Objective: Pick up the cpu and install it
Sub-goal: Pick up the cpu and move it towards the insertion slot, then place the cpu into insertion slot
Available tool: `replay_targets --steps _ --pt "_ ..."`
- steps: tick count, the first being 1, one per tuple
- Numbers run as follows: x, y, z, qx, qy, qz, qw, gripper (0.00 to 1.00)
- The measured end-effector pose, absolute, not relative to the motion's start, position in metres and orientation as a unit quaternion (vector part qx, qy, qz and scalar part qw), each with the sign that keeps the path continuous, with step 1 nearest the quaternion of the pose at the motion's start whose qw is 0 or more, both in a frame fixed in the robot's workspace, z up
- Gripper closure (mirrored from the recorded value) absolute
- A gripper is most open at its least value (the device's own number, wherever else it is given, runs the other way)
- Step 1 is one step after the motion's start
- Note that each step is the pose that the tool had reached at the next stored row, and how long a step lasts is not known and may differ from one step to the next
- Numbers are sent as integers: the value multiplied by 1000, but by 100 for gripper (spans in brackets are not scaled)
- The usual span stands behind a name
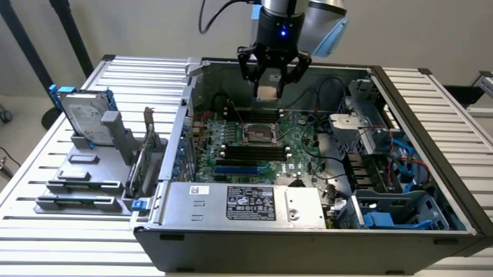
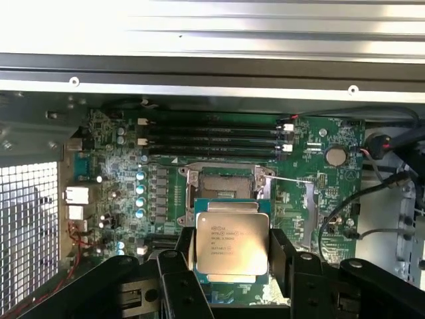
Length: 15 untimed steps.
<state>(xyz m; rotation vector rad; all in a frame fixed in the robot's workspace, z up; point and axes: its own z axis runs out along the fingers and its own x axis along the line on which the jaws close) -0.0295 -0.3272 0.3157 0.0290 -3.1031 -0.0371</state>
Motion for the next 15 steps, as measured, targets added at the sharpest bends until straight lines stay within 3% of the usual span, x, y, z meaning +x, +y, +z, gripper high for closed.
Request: replay_targets --steps 15 --pt "-29 -327 316 9 -1000 -12 19 45"
